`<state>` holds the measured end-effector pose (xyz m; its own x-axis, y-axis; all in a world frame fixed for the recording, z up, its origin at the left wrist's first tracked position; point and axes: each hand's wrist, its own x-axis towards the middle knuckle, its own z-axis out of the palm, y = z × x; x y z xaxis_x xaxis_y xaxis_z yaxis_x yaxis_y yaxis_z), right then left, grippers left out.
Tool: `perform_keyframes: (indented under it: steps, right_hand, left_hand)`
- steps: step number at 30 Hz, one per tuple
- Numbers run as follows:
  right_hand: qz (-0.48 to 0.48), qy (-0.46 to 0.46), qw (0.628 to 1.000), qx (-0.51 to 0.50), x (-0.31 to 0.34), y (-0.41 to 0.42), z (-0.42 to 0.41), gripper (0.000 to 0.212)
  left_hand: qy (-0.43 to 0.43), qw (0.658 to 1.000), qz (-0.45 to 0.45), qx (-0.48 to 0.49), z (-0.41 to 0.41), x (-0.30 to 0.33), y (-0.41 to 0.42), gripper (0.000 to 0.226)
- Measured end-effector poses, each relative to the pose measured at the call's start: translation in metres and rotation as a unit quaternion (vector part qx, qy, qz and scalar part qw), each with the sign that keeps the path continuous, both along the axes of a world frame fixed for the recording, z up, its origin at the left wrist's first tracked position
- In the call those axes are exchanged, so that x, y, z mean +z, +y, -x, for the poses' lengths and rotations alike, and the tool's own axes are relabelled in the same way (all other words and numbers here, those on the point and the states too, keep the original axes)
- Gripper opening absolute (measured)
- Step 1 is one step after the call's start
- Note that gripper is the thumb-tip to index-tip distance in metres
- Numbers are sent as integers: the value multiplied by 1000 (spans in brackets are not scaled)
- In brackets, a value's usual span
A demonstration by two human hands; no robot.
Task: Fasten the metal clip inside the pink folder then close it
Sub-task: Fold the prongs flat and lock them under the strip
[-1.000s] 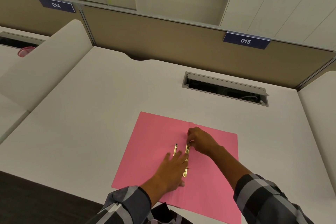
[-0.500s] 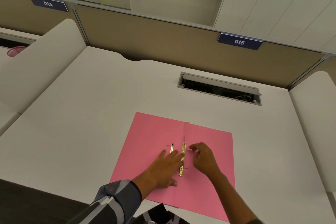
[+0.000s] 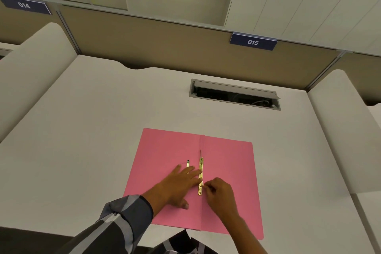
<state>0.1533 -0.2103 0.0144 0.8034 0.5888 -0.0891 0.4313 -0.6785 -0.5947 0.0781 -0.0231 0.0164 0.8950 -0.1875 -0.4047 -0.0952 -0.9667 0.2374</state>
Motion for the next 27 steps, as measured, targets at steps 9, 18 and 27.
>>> perform_keyframes:
  steps: [9, 18, 27]
  right_hand:
    - [47, -69, 996, 42, -8, -7, 35, 16]
    - [37, -8, 999, -25, -3, 15, 52, 19]
    - [6, 50, 990, -133, 0, 23, 59, 24]
  left_hand:
    - [17, 1000, 15, 2, -2, 0, 3, 110]
    - [25, 1000, 19, 6, -2, -2, 3, 110]
    - [22, 1000, 13, 0, -2, -6, 4, 111]
